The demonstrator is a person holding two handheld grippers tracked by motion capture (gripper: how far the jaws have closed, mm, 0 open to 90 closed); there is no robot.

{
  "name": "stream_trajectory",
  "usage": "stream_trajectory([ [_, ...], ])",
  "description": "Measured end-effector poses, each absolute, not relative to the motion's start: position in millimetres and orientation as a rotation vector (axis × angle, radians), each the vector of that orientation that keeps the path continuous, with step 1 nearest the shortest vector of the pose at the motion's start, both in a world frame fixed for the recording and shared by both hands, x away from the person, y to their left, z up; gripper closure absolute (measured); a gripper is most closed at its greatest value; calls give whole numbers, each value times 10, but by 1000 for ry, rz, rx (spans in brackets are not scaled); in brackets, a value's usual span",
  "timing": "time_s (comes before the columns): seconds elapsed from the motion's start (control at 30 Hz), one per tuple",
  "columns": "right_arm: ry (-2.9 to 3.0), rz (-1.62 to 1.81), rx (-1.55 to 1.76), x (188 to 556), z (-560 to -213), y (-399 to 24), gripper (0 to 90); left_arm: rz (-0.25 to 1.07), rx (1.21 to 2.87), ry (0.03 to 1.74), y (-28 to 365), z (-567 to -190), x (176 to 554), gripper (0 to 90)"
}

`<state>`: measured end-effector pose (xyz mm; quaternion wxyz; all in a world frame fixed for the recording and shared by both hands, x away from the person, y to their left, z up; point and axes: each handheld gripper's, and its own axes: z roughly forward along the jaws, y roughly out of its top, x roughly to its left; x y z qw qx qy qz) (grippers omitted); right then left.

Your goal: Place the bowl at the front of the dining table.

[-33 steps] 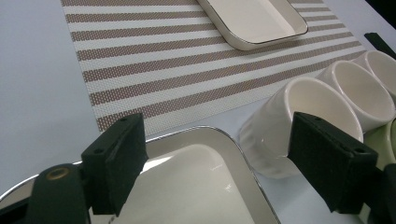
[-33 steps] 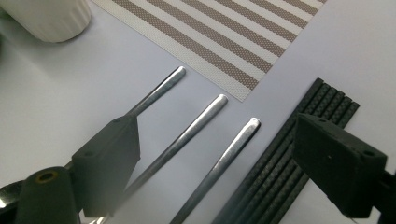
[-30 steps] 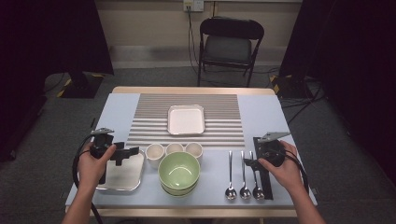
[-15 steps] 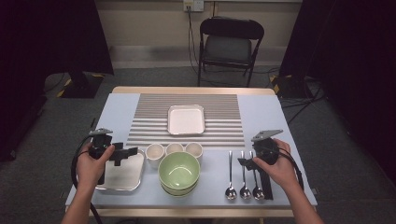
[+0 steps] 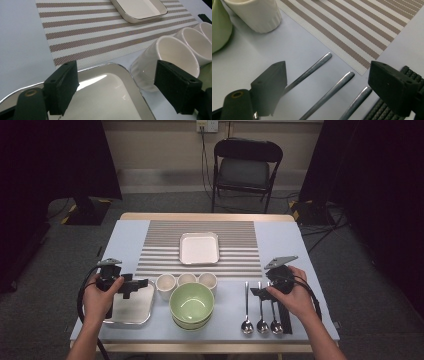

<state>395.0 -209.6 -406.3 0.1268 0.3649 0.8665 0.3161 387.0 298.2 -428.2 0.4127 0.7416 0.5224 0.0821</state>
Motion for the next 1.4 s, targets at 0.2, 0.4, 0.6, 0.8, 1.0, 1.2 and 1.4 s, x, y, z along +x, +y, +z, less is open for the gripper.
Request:
stream_trajectory([
  [0.2, 2537, 921, 1038, 3975, -4047, -2006, 146, 208, 1866, 1313, 2985, -4288, 3867, 191],
  [0.4, 2542, 923, 1022, 3990, -4015, -1928, 146, 206, 1870, 1313, 2976, -4306, 3869, 191],
  [0.6, 2552, 945, 1010, 4016, -3992, -1867, 146, 201, 1881, 1313, 2972, -4319, 3872, 191],
  [0.8, 2563, 939, 994, 4036, -3952, -1809, 146, 199, 1884, 1314, 2967, -4335, 3873, 191],
  [1.0, 2566, 943, 984, 4058, -3913, -1754, 146, 201, 1886, 1316, 2974, -4343, 3872, 191],
  [1.2, 2580, 938, 969, 4072, -3899, -1695, 146, 198, 1888, 1319, 2978, -4353, 3871, 191],
  [1.4, 2591, 935, 959, 4092, -3870, -1647, 146, 194, 1886, 1318, 2973, -4355, 3871, 191],
])
